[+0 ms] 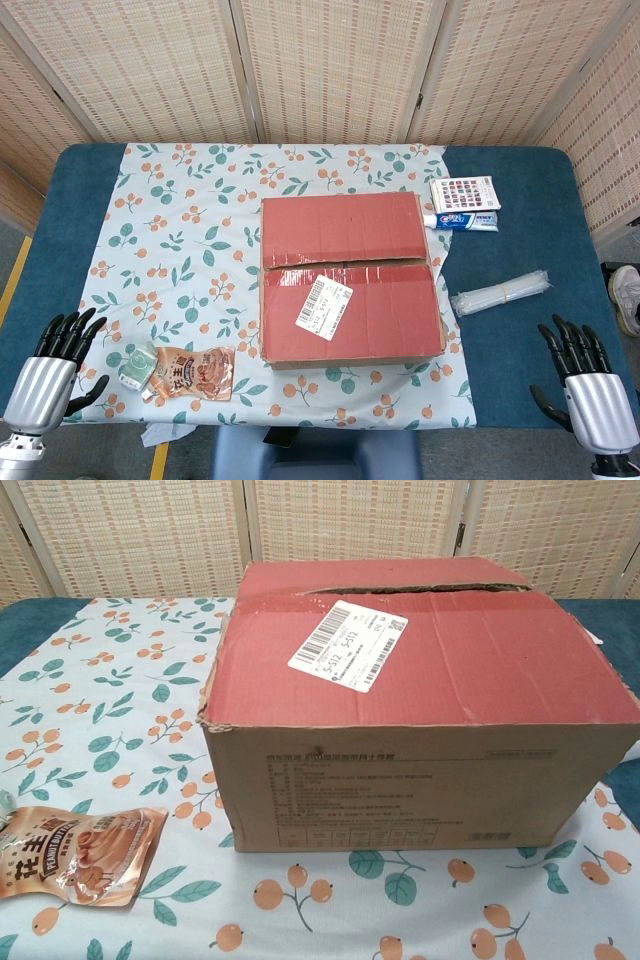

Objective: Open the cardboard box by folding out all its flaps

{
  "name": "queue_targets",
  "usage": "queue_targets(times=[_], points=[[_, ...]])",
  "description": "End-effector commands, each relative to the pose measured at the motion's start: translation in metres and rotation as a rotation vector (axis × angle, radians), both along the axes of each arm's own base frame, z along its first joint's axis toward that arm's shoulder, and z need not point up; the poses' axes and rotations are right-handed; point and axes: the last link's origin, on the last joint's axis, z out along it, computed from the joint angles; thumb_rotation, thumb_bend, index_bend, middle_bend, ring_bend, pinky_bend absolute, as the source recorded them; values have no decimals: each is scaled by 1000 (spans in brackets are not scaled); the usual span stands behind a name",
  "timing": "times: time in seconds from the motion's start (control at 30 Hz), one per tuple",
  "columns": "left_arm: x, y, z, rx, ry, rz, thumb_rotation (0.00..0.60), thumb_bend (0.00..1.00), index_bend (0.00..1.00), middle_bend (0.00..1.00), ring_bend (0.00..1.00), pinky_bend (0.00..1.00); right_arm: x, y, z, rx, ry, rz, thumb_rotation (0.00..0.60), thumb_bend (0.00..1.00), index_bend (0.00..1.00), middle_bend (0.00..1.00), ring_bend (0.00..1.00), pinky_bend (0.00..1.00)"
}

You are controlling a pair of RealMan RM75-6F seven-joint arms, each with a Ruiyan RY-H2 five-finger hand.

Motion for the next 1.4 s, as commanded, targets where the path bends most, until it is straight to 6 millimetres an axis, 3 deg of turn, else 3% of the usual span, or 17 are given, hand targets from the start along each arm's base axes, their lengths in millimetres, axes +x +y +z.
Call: queue_targets(times=[0.03,0.3,0.47,0.73,0.83,1.03,1.23,1.4], points=[[0,0,-1,-1,1,1,600,342,116,78,13,0,0,0,0,1,0,1,600,319,0,0,0,0],[0,3,-1,-8,-12,5,600,342,116,78,13,0,1,-12,2,-13,-37,45,600,319,0,0,0,0],[-5,5,4,58,28,28,600,342,116,81,14,0,1,-48,17,-37,-71,31,600,319,0,0,0,0],[-5,6,7,59,-6,44,600,353,117,82,17,0,63,-100,25,15,-71,199,600,319,5,0,0,0],[-6,6,9,60,-16,51,600,411,117,82,17,0,85,-123,24,24,-60,227,600,318,12,0,0,0],[-6,4,10,55,-22,42,600,419,117,82,18,0,119,-171,14,65,-115,227,600,319,13,0,0,0],[-4,2,7,45,-8,32,600,419,117,82,22,0,144,-197,-6,94,-106,239,600,319,13,0,0,0],[-3,1,10,46,-25,27,600,419,117,82,23,0,149,-210,-31,117,-51,215,600,319,13,0,0,0]])
